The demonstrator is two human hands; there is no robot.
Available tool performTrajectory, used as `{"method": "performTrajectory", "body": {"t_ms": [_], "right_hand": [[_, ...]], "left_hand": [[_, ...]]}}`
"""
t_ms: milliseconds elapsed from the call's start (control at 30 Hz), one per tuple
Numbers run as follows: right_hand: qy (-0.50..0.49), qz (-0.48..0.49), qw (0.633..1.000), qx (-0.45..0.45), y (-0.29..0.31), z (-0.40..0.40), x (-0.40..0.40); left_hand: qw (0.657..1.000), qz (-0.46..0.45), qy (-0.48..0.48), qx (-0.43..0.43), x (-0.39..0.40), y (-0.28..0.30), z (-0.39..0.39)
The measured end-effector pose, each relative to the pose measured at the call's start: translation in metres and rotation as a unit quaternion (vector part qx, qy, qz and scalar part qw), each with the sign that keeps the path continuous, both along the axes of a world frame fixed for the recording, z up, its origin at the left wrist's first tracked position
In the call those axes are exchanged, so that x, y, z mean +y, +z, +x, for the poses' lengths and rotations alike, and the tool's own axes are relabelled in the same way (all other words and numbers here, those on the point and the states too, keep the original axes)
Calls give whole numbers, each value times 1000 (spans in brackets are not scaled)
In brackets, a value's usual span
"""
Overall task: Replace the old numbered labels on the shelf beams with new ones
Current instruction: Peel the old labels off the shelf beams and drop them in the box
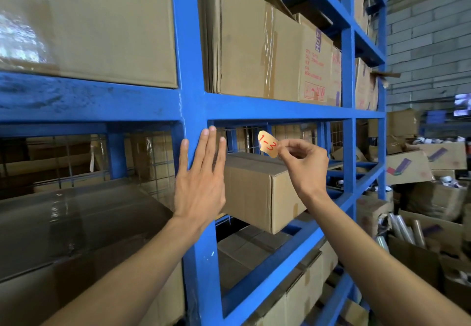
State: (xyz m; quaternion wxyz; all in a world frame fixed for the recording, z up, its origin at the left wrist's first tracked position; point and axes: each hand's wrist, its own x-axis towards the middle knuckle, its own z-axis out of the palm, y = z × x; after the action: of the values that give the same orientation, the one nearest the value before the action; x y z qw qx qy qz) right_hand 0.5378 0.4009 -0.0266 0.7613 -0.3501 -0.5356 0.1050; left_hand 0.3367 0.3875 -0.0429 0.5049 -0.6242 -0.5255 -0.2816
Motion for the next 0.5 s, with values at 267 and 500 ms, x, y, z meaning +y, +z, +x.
{"method": "performTrajectory", "body": {"t_ms": [267,500], "right_hand": [[33,-143,989,-14,-86,36,-11],[23,-263,964,-32,-192,58,-17]], "left_hand": [[974,-195,-112,9,1,-129,44],[928,-367,-57,12,20,-224,51]]}}
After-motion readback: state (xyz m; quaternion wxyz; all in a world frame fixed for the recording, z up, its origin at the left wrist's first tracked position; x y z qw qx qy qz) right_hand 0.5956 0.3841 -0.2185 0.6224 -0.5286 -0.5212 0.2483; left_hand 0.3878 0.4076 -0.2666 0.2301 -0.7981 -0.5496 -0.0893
